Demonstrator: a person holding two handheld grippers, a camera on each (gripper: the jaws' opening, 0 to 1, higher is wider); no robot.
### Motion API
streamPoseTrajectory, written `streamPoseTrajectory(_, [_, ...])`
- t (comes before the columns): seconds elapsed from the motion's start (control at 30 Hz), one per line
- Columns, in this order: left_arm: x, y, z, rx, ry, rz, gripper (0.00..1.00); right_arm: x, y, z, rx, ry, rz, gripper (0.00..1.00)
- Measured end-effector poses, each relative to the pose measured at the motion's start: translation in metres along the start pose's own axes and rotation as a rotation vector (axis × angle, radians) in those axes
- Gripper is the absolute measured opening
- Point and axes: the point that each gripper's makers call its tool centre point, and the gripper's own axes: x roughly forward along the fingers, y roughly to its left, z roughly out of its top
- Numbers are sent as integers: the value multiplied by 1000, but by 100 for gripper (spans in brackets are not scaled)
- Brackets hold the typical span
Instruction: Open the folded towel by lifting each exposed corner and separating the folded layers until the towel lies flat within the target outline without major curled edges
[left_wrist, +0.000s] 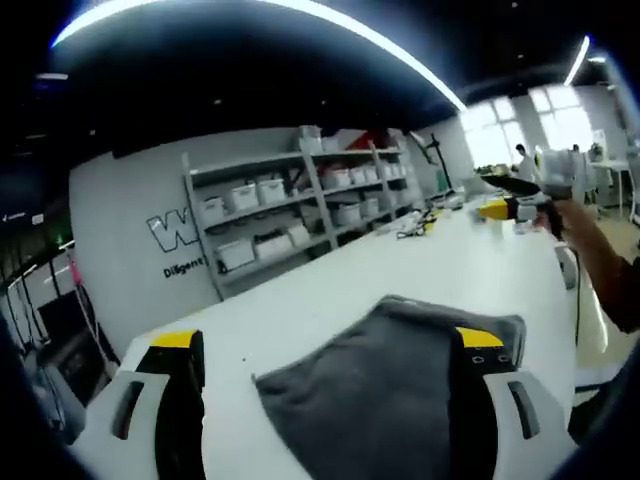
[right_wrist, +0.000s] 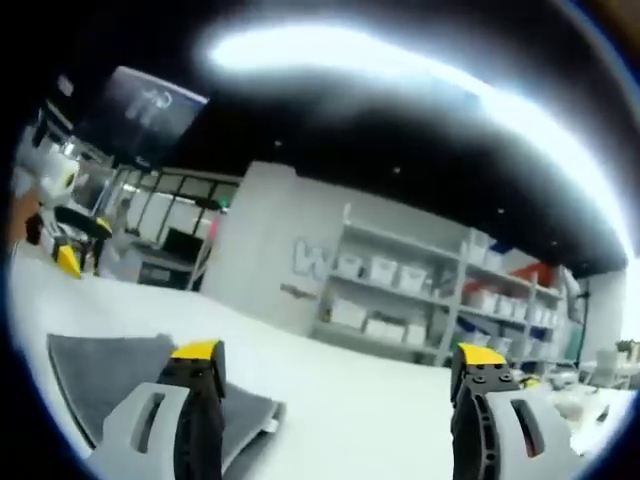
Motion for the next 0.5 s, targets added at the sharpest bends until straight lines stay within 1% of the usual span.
streamPoseTrajectory(0.1, [-6, -5, 2, -9, -14, 4, 100, -5, -8, 7, -5, -11, -12, 91])
streamPoseTrajectory(0.2, [-9, -15, 4, 20, -15, -6, 100, -11, -16, 15, -24, -18, -29, 90])
streamPoseTrajectory(0.33, [-11, -26, 7, 25, -25, -15, 100, -13, -22, 22, -39, -21, -33, 88])
streamPoseTrajectory(0.37, [-11, -29, 7, 34, -24, -14, 100, -12, -23, 24, -39, -22, -32, 88])
streamPoseTrajectory(0.5, [-11, -33, 15, 106, -16, 25, 100, -7, -27, 34, -59, -33, -26, 87])
